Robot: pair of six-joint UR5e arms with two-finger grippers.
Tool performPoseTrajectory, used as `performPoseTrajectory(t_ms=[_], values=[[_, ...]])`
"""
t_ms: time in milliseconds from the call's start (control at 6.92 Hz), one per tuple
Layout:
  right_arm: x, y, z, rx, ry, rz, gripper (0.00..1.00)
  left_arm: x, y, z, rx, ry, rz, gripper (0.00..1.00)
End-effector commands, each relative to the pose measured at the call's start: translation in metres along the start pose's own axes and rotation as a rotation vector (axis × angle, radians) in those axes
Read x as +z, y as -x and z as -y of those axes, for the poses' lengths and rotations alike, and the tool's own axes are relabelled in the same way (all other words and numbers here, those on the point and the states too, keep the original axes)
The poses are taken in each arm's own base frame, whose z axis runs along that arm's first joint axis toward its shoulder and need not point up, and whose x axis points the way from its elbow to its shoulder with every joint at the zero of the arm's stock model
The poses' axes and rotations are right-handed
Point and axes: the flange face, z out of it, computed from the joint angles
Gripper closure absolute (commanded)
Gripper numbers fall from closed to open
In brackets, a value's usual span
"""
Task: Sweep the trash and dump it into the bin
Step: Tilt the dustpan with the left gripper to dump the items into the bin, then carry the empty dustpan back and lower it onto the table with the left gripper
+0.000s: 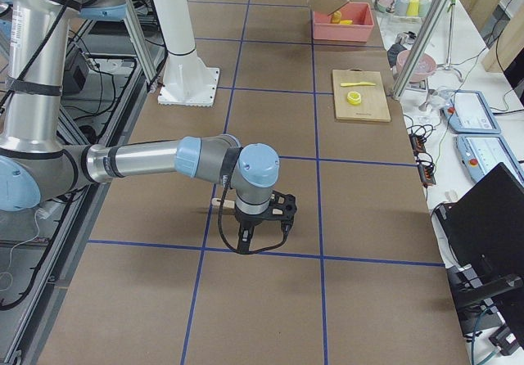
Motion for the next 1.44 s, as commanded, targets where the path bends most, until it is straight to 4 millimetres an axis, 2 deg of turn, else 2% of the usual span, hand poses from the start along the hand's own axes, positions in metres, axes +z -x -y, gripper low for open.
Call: performPoseTrajectory(t_ms=[0,144,289,578,722,1011,1156,1300], values=[[0.001,-0.003,-0.001,0.006,0.002,-0.008,0.00,-0.016,-0.007,0.006,0.015,0.012,-0.003,1.00],[0.000,-0.002,0.000,0.003,0.000,-0.007,0.00,-0.015,-0.008,0.006,0.135,0.015,-0.004,1.00],[0.001,-0.002,-0.001,0.006,0.001,0.000,0.00,-0.012,-0.013,0.005,0.354,0.018,-0.010,1.00],[0.000,-0.001,-0.001,0.004,-0.001,-0.001,0.00,0.011,-0.012,-0.007,0.729,0.063,-0.011,1.00],[0.001,-0.002,0.000,0.003,0.001,0.000,0.00,0.020,-0.020,-0.014,0.878,0.070,-0.026,1.00],[0.001,-0.002,0.000,0.008,0.001,0.001,0.00,0.039,-0.024,-0.028,1.339,0.089,-0.044,1.00],[0.000,-0.001,0.000,0.004,-0.001,0.002,0.00,0.063,-0.033,-0.038,1.514,0.082,-0.015,1.00],[-0.001,0.000,0.000,0.002,-0.004,0.004,0.00,0.097,-0.032,-0.046,1.761,0.167,0.018,1.00]])
